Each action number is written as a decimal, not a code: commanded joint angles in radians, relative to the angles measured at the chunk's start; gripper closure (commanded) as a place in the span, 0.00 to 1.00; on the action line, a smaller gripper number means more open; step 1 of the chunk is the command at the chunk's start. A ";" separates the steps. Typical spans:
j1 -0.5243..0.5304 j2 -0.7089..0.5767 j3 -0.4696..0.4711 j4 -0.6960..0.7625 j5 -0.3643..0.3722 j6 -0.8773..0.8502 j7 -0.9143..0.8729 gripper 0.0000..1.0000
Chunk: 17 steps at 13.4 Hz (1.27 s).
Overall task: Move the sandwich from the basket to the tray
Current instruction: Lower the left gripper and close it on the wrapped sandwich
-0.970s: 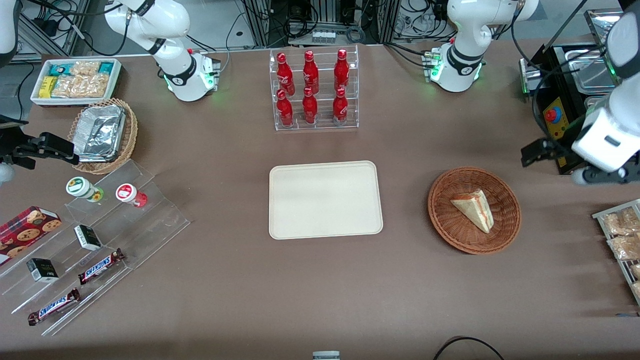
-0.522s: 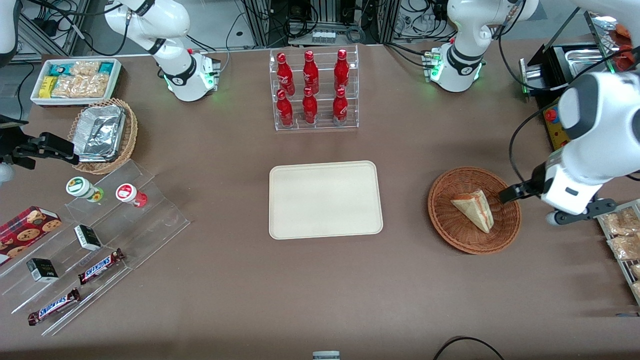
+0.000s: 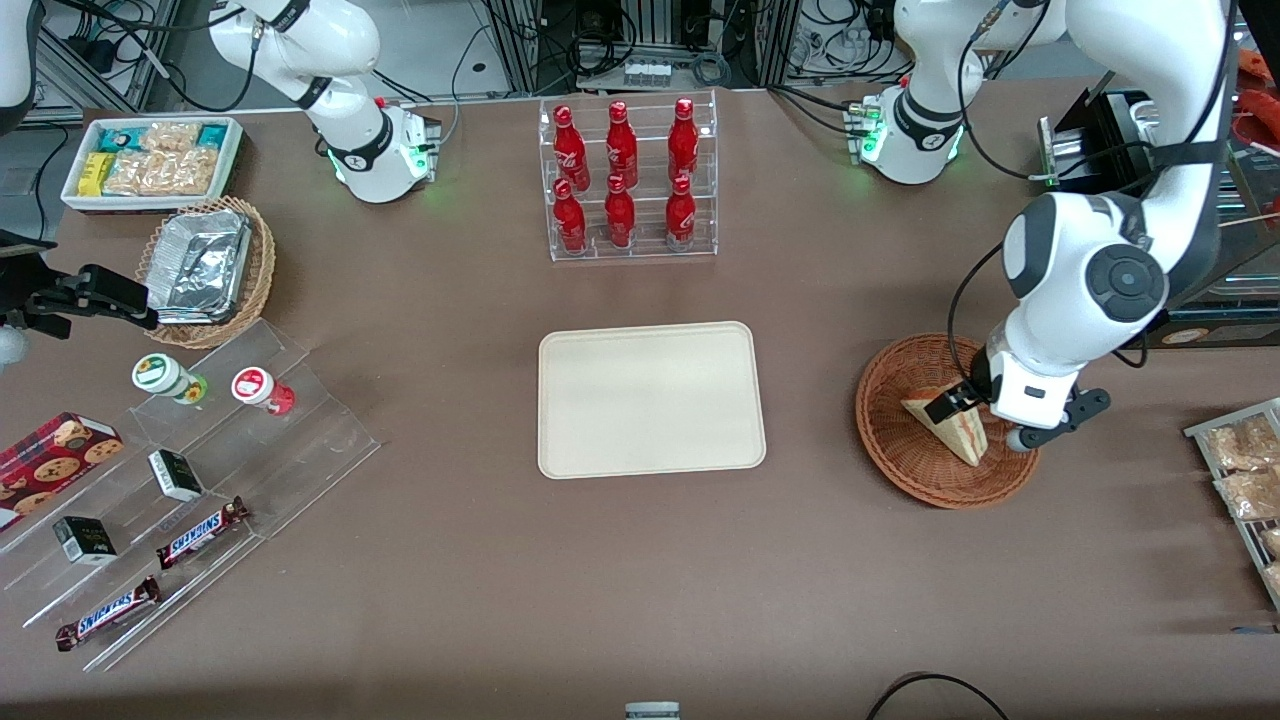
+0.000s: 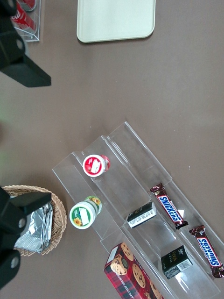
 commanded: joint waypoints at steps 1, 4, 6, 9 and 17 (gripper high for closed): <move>0.009 -0.040 0.005 -0.099 0.014 0.080 -0.021 0.00; 0.020 -0.031 0.006 -0.118 0.014 0.090 -0.021 0.00; 0.052 -0.034 0.006 -0.136 0.014 0.090 -0.021 0.00; 0.054 -0.006 0.005 -0.138 0.016 0.138 -0.024 0.00; 0.043 0.035 0.003 -0.144 0.016 0.183 -0.032 0.00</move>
